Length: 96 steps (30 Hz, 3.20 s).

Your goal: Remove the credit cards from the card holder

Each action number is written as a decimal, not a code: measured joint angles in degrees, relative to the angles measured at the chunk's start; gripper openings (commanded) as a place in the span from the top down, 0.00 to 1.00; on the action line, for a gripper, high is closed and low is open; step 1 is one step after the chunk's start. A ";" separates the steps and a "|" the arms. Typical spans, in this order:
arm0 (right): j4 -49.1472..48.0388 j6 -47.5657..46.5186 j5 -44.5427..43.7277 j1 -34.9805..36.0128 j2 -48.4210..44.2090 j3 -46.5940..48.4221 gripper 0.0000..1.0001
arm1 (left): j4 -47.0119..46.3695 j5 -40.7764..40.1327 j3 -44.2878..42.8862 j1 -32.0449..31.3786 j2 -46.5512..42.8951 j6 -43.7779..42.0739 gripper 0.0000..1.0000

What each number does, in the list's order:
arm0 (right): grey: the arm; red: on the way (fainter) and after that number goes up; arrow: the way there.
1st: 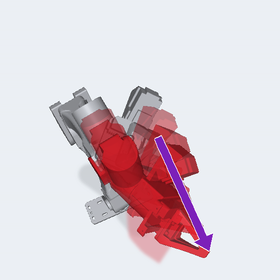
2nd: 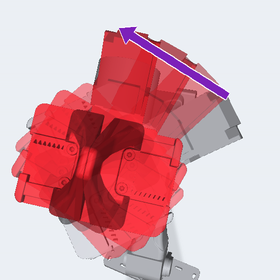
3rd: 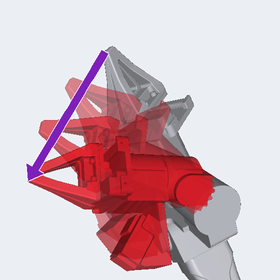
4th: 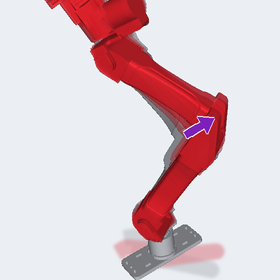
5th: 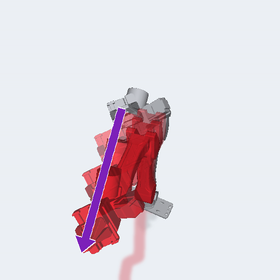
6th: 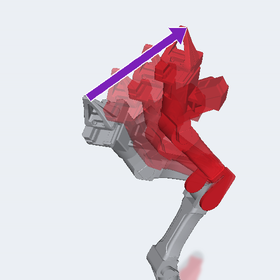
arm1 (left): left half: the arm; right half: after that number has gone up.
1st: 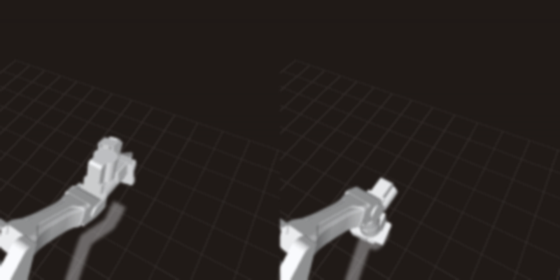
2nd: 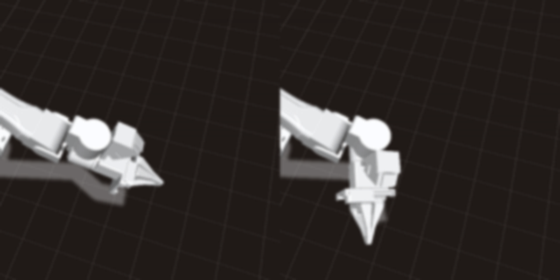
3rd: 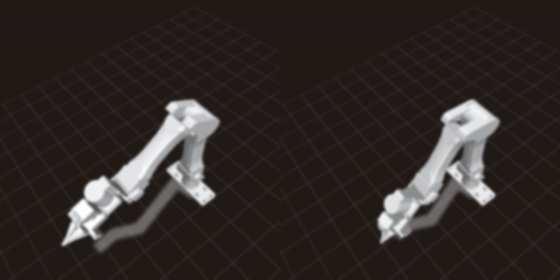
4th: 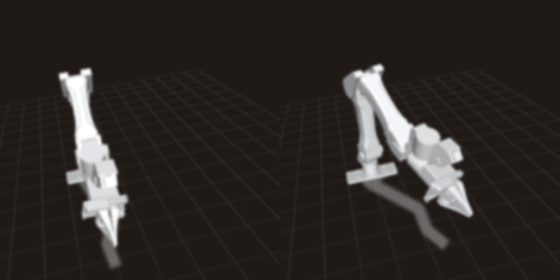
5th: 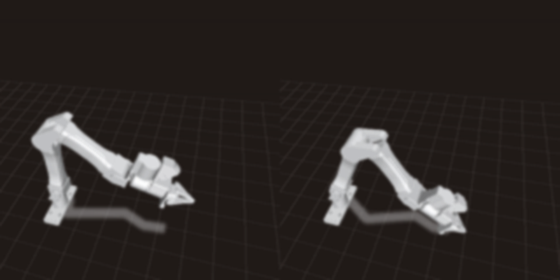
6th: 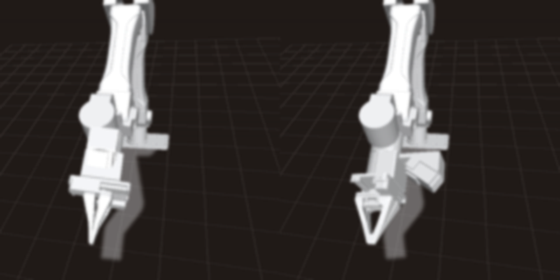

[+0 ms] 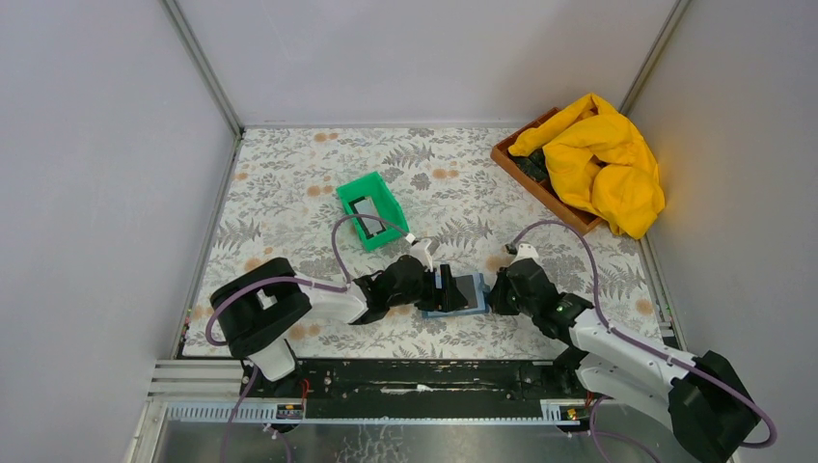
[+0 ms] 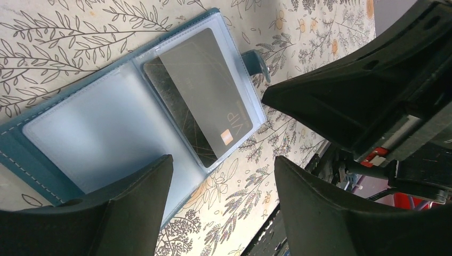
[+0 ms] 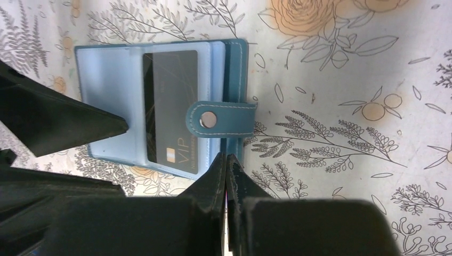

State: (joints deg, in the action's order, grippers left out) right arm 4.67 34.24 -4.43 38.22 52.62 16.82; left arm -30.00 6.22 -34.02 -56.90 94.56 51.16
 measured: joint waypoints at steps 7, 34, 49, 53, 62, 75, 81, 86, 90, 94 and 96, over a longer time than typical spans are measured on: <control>2.64 -1.27 -0.02 0.00 -3.52 2.32 1.00 | 0.02 -0.92 0.00 0.00 0.00 -0.02 0.23; -3.28 -1.53 5.42 0.11 5.05 2.78 0.99 | -1.22 -1.29 -0.02 0.00 0.98 0.00 0.22; -8.83 -0.31 5.73 0.15 8.90 0.63 1.00 | -3.04 -1.27 -0.02 0.00 1.99 0.70 0.23; -10.86 0.24 6.49 0.15 9.62 0.22 1.00 | -4.37 -1.22 -0.02 0.00 2.75 0.98 0.24; -12.50 0.76 7.02 0.15 9.68 -0.52 1.00 | -5.22 -1.60 0.26 0.13 3.54 3.32 0.57; -13.07 0.76 6.99 0.13 10.14 -0.52 1.00 | -6.54 -2.36 2.60 0.79 3.52 5.57 1.00; -13.44 0.76 6.99 0.13 10.45 -0.50 1.00 | -7.74 -2.32 2.97 1.29 3.52 5.81 1.00; -13.40 0.76 6.99 -0.04 10.40 -0.50 1.00 | -8.98 -1.97 3.91 1.88 3.48 6.23 1.00; -13.20 0.76 7.10 -0.50 10.23 -0.50 1.00 | -9.70 -1.42 5.53 3.04 2.51 6.40 1.00; -12.83 0.72 7.10 -1.07 9.99 -0.50 1.00 | -9.88 -1.14 7.28 4.28 0.61 6.34 1.00; -12.66 0.68 7.10 -1.29 9.86 -0.50 1.00 | -9.57 -1.09 8.24 4.70 -0.74 5.97 1.00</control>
State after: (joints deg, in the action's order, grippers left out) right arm -7.99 34.92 2.68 36.93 62.48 16.32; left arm -39.57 5.13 -25.78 -52.21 93.82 57.12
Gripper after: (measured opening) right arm 0.011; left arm 0.011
